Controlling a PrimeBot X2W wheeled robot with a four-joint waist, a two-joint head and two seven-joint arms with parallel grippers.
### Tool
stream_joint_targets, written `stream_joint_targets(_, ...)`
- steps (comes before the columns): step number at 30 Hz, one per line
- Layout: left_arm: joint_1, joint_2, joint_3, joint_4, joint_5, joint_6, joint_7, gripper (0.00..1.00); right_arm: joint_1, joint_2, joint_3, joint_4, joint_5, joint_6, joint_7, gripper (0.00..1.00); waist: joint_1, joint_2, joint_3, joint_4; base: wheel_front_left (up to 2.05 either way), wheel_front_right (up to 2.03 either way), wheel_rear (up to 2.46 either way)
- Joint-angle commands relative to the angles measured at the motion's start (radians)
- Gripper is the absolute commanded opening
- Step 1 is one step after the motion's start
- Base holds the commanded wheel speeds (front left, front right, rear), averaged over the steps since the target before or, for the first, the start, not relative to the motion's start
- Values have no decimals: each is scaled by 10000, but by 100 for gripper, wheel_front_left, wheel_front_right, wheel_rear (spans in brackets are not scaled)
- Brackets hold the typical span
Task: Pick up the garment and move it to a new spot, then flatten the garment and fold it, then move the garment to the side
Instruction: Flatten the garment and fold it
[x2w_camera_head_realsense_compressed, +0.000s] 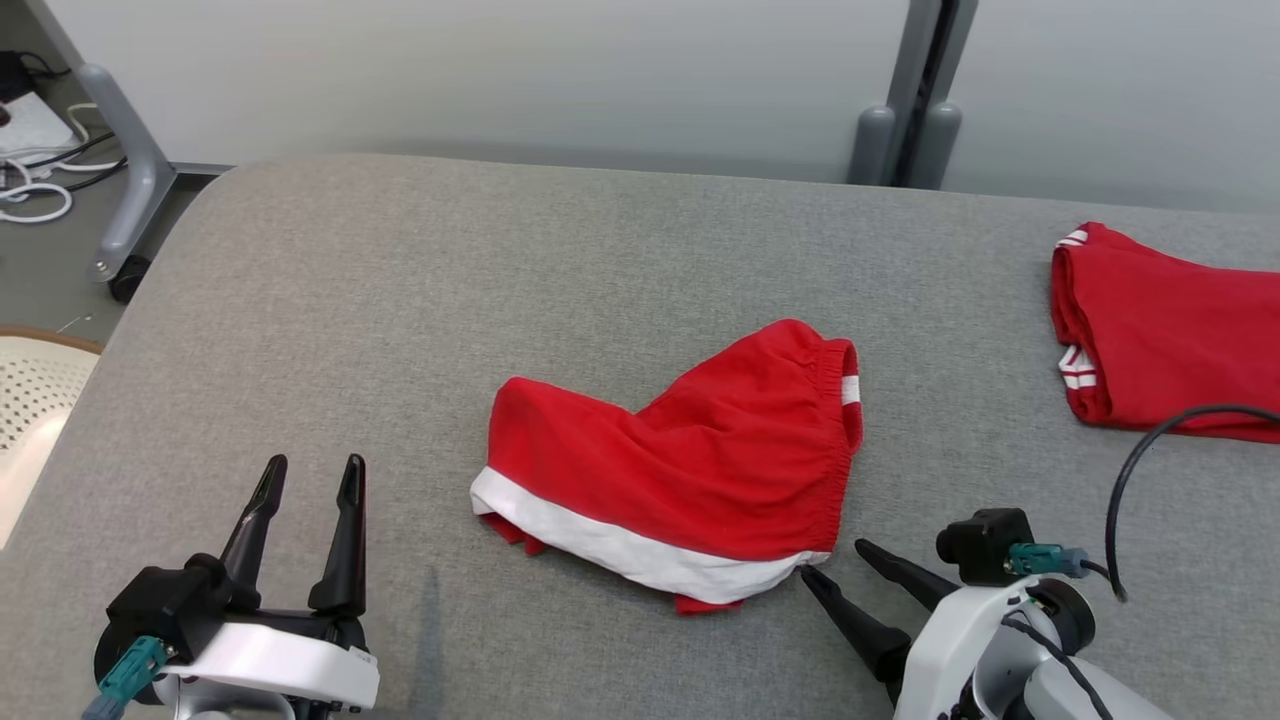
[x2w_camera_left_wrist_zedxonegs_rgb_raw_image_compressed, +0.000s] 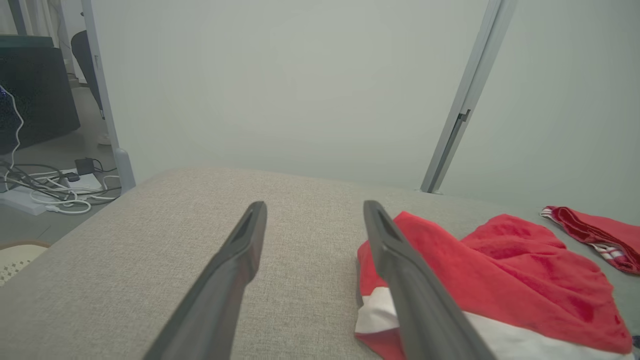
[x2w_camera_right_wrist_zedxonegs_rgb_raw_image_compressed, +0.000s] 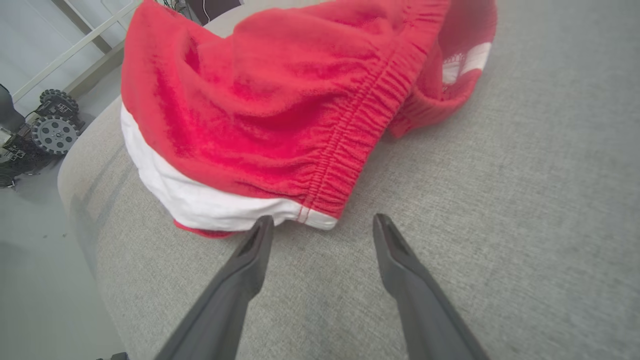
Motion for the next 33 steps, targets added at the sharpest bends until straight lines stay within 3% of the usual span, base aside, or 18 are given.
stream_joint_targets(1,-231,-4,50,49,101,-79,-40,100,-164,-49,147,161,189,7,-176,100,0,0,10,78,0,0,0)
stream_joint_targets(6,-240,-95,106,147,175,-144,-40,100,-433,23,619,552,663,7,-521,100,0,0,19,200,0,0,0)
stream_joint_targets(7,-249,-106,116,161,180,-154,-40,100,-487,37,715,631,745,7,-564,80,0,0,19,213,0,0,0)
stream_joint_targets(8,-253,-111,127,178,185,-147,-40,100,-518,46,807,706,822,7,-633,54,0,0,18,225,0,0,0)
stream_joint_targets(9,-257,-113,142,196,202,-163,-40,100,-562,46,889,766,895,7,-685,43,0,0,20,234,0,0,0)
stream_joint_targets(12,-255,-132,159,223,228,-174,-40,100,-675,40,1054,861,1026,7,-813,36,0,0,30,244,0,0,0)
stream_joint_targets(15,-231,-140,187,258,255,-206,-40,100,-844,33,1285,1024,1214,7,-971,0,0,0,37,242,0,0,0)
stream_joint_targets(26,-185,-185,203,419,332,-244,-41,100,-1293,-460,2081,981,1842,7,-1324,0,0,0,-46,44,0,0,0)
stream_joint_targets(33,-76,-180,197,534,363,-242,-41,100,-1222,-1760,2294,-159,2598,7,-1285,0,0,0,-159,-299,0,0,0)
